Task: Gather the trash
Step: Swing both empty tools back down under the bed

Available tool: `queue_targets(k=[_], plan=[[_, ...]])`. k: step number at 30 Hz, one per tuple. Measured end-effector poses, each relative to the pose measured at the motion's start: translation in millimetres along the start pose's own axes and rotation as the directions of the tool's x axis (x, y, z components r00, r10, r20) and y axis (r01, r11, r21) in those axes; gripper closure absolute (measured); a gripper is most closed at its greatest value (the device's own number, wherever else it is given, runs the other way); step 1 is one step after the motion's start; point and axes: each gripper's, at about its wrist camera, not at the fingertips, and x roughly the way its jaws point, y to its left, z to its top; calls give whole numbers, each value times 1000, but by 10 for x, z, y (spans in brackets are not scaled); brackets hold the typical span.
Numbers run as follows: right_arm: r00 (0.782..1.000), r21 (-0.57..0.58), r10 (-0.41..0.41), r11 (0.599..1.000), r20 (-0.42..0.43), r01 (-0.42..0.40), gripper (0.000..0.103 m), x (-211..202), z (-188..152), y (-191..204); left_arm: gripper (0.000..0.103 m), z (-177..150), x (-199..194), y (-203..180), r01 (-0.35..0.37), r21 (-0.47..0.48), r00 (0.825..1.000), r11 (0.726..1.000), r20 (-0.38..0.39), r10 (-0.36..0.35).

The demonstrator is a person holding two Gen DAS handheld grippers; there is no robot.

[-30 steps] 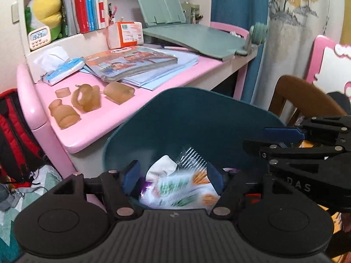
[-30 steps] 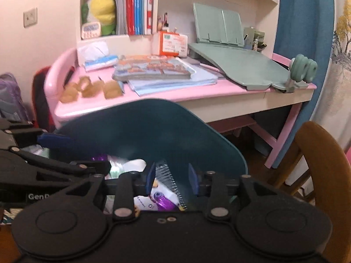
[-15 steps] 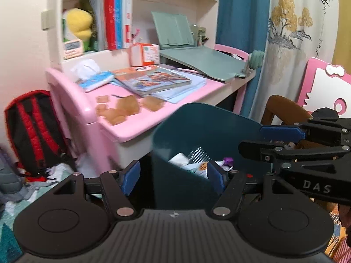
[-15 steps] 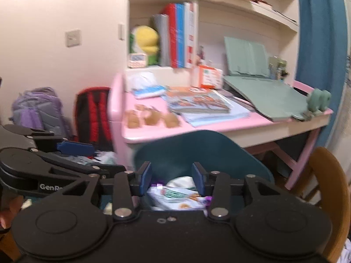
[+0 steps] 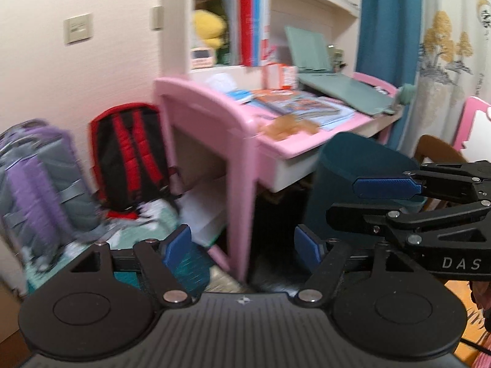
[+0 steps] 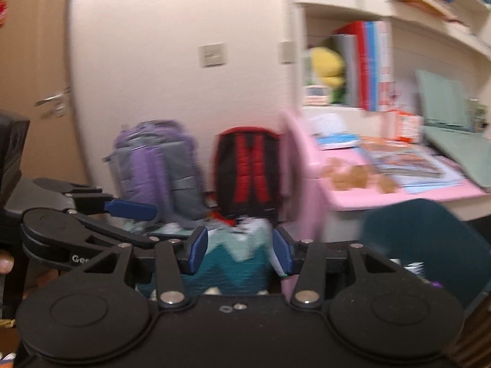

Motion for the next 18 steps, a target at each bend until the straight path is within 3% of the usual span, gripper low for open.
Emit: queue_targets(k=[7, 10, 13, 18], plan=[[982, -51, 180, 982, -62, -183, 55, 443, -186, 689, 20, -534, -269, 815, -90, -84, 996, 992, -24, 88], [964, -67, 245, 965, -102, -252, 55, 683, -304, 960, 17, -810, -292, 1180, -107, -137, 994, 985, -32, 104], [947, -92, 282, 950, -154, -298, 54, 949, -456, 1213, 1, -1112, -244, 1542, -157, -196, 988, 968, -45, 151], [908, -88, 336, 926, -252, -367, 54, 1491, -777, 1558, 0, -1662, -45, 2171, -210, -273, 977, 939, -84, 195]])
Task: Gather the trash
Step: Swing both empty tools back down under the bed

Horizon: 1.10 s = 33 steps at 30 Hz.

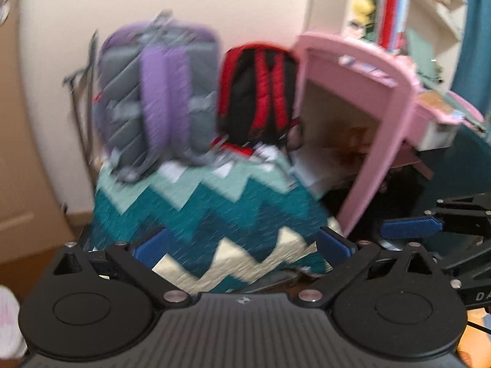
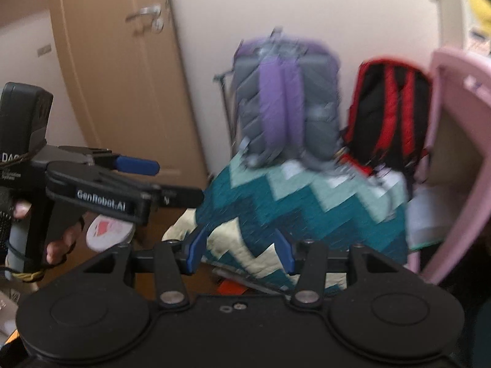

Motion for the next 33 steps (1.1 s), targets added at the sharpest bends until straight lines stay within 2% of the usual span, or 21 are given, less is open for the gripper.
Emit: queue_targets(k=[6, 9, 13, 17, 23, 27, 33], plan=[[993, -10, 51, 999, -109, -53, 53, 987, -263, 90, 0, -502, 696, 827, -87, -88, 989, 992, -124, 75], [982, -8, 71, 997, -174, -74, 53, 1528, -468, 109, 0, -803, 1099, 1189, -118, -114, 976, 986, -199, 93], [958, -17, 90, 995, -272, -98, 54, 2206, -782, 137, 1, -1217, 1645, 1544, -137, -115, 946, 984, -310, 95], [924, -51, 93, 991, -372, -120, 54, 2846, -1120, 171, 1, -1578, 2159, 1809, -131, -111, 912, 985, -402, 76], [859, -122, 78, 979, -506, -161, 54, 3744, -1680, 170, 1, -2095, 2848, 2044, -119, -40, 884, 992, -459, 87], [828, -201, 42, 962, -559, -185, 54, 4242, -2009, 153, 1, -2482, 3287, 2162, -128, -58, 873, 990, -480, 85], [786, -260, 24, 937, -618, -233, 54, 4889, -2402, 132, 1, -2998, 3856, 2263, -133, -78, 842, 988, -534, 71]])
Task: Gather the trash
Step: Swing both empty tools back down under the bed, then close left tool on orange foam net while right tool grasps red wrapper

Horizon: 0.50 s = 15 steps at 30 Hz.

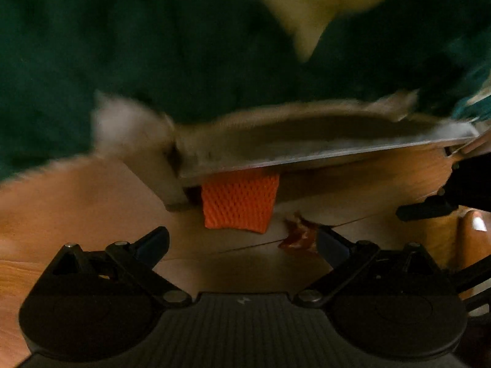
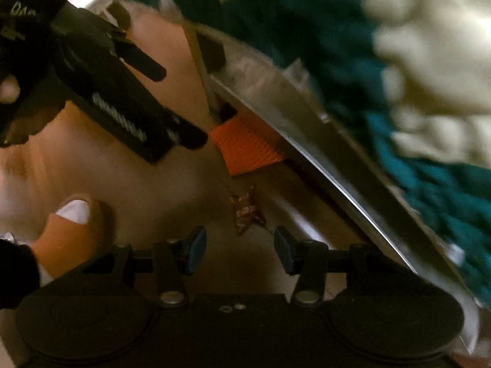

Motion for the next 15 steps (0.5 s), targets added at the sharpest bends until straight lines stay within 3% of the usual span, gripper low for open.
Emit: queue_targets(k=[8, 15], plan=[[999, -67, 24, 997, -44, -27, 54, 682, 92, 0, 1, -3, 621, 50, -17, 0, 999, 1000, -31, 17], [998, -74, 5, 997, -55, -9, 54, 1016, 89, -52, 2, 77, 890, 1, -29, 1, 999, 1000, -27, 29]])
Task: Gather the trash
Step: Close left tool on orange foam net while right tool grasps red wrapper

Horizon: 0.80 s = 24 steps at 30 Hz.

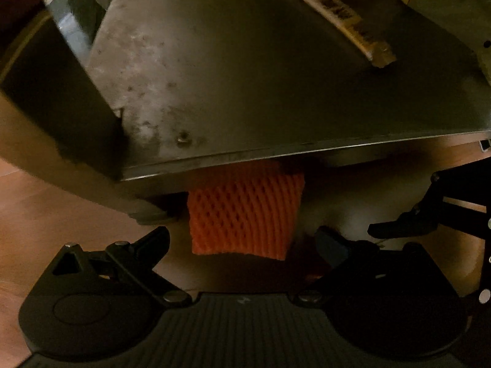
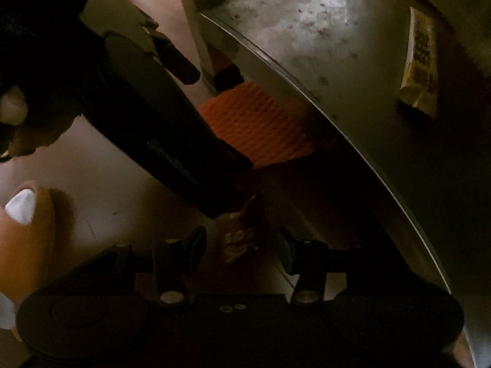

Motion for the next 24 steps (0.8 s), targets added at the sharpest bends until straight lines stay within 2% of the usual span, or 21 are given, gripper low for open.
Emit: queue_targets(k=[2, 5, 8, 11, 13, 15, 18, 24], plan=[[1000, 2, -7, 1000, -3, 7, 54, 59, 5, -12, 6, 6, 49, -15, -14, 6, 1000, 1000, 3, 14], [1000, 4, -6, 1000, -7, 6, 54, 123, 4, -17, 23, 21, 127, -29, -20, 5, 1000, 1000, -17, 20], [1000, 4, -11, 1000, -9, 11, 57, 185, 21, -33, 26, 31, 179, -30, -11, -11, 999, 1000, -31, 10], [1000, -6, -9, 1000, -1, 9, 58, 197, 4, -6, 36, 39, 206, -37, 2, 1, 1000, 1000, -27, -2], [1000, -1, 3, 1000, -5, -3, 60, 228, -43, 21, 45, 36, 203, -55, 3, 13, 1000, 1000, -22, -3], [1000, 8, -6, 1000, -14, 7, 69, 290, -26, -3, 63, 44, 180, -72, 13, 12, 1000, 1000, -19, -13], [1000, 55, 0, 998, -19, 1, 71, 293, -39, -43, 76, 57, 144, -90, 16, 29, 1000, 999, -24, -15], [998, 146, -1, 989, -56, 9, 75, 207, -139, -90, 80, -2, 54, -63, 34, 8, 997, 999, -68, -33]])
